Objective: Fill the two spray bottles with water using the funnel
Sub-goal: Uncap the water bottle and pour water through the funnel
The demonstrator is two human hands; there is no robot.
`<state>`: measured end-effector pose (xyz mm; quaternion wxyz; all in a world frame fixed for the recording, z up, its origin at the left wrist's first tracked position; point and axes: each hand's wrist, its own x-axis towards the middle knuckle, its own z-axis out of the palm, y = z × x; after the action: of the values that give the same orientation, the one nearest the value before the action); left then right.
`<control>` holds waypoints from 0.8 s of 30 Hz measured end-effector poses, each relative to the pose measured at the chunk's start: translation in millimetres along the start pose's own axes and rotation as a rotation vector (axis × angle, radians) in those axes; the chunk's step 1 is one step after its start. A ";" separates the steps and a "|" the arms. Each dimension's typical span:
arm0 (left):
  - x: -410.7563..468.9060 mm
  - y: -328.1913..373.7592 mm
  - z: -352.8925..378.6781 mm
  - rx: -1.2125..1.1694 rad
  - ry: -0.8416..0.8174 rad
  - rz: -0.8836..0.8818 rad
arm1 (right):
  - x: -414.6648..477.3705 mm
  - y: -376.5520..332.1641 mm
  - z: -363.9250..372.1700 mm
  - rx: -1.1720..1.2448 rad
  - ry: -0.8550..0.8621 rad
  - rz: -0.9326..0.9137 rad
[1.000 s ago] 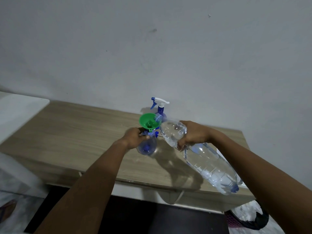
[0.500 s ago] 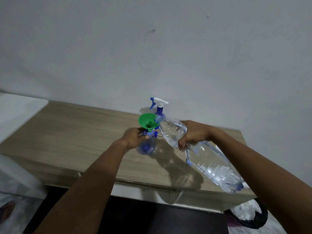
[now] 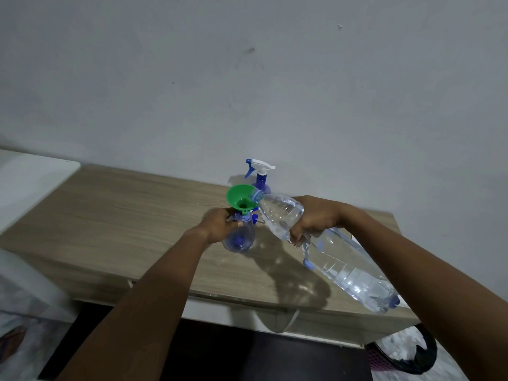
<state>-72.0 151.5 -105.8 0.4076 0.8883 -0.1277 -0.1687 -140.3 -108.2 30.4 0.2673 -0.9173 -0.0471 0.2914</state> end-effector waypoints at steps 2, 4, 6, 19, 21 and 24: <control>-1.0 1.3 -0.2 -0.001 0.003 0.003 | 0.3 -0.2 -0.2 0.003 -0.008 0.007; -0.5 0.5 0.1 0.001 0.003 0.004 | 1.2 -0.3 0.0 0.006 -0.009 0.008; -1.4 1.4 0.4 0.000 0.003 0.006 | 1.8 -0.7 0.0 0.007 -0.005 0.001; -4.3 5.2 0.9 -0.045 0.009 0.017 | -2.6 -3.9 -1.9 -0.013 -0.015 0.013; -3.2 3.8 0.9 -0.052 0.012 0.022 | -2.7 -3.3 -1.9 -0.010 -0.016 0.014; -3.2 2.3 0.9 -0.064 0.009 0.023 | -0.4 -1.5 -3.2 -0.006 0.002 0.011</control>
<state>-75.5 150.6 -104.0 0.4382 0.8741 -0.1307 -0.1639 -138.8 -108.5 33.5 0.2631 -0.9187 -0.0427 0.2915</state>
